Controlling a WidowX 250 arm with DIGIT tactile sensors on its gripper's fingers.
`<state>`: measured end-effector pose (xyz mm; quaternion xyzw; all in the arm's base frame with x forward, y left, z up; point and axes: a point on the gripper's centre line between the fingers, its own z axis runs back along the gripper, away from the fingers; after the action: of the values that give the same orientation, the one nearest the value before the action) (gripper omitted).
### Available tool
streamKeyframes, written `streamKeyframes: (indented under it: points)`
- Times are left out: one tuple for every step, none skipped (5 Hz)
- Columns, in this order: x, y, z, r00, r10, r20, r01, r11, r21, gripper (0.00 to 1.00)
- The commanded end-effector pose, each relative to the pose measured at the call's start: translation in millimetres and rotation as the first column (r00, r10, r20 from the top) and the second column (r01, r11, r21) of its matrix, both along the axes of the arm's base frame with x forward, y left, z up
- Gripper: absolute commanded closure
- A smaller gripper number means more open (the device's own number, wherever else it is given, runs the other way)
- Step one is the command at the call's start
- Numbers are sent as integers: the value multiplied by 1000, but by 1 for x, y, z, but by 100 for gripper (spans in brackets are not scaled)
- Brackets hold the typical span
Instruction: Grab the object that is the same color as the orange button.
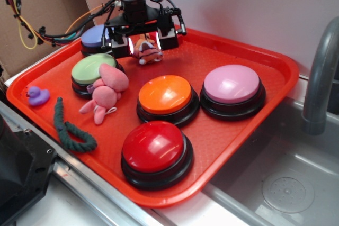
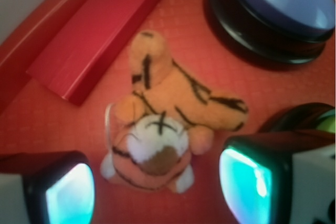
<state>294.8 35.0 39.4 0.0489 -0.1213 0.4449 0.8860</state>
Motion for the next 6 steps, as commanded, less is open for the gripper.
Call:
streamKeyframes:
  points:
    - [10,21,0,999,14,34,-15,1000,3,0]
    - [12,26,-4,999,25,40,-24,1000,-6,5]
    - [20,27,-5,999,22,49,-22,1000,3,100]
    - [21,25,-3,998,-17,54,18,1000,-3,100]
    - [26,23,14,993,-112,43,112,994,11,100]
    - [20,12,46,980,-193,38,192,981,27,100]
